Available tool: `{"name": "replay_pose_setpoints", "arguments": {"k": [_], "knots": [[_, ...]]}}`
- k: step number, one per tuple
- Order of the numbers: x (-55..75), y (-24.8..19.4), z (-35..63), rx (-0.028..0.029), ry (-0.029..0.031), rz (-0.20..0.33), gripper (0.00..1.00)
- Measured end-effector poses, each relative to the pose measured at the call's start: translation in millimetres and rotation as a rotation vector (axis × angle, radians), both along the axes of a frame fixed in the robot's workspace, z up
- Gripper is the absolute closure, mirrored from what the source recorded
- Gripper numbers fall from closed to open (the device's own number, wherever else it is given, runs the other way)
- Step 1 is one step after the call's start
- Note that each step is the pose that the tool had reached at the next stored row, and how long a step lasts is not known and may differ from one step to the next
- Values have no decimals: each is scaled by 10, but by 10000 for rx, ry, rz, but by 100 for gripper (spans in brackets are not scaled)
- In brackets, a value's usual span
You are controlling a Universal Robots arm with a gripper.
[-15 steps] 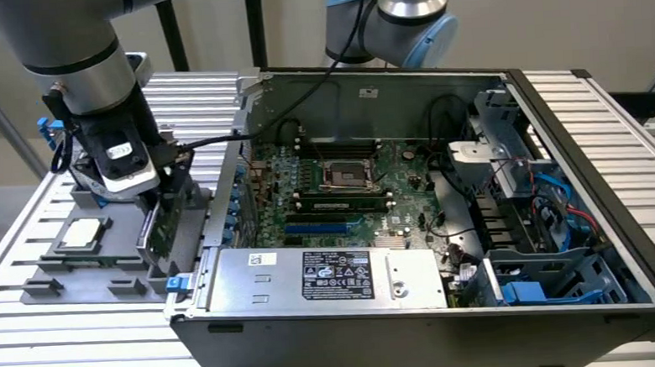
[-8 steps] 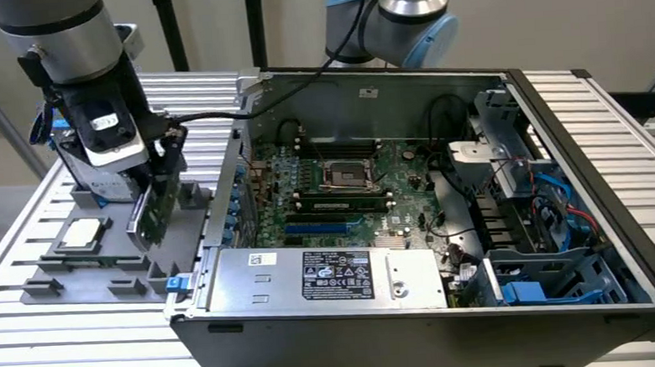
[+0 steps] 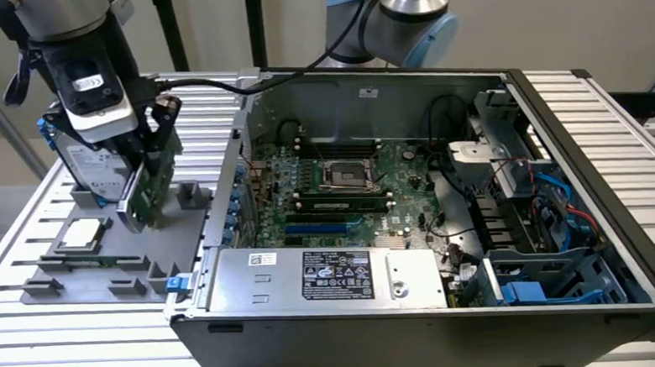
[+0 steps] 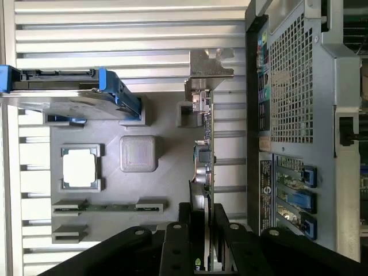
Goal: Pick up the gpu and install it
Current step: 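Pick up the gpu and move the gpu toward the slot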
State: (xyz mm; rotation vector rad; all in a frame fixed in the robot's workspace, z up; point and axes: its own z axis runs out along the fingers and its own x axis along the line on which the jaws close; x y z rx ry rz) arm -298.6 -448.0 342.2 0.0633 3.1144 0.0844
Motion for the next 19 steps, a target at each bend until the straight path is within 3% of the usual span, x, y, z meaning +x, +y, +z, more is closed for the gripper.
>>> {"name": "replay_pose_setpoints", "arguments": {"k": [9,19], "knots": [[199,-1,409,2,15,43,73],[640,-22,864,38,91,61,73]]}}
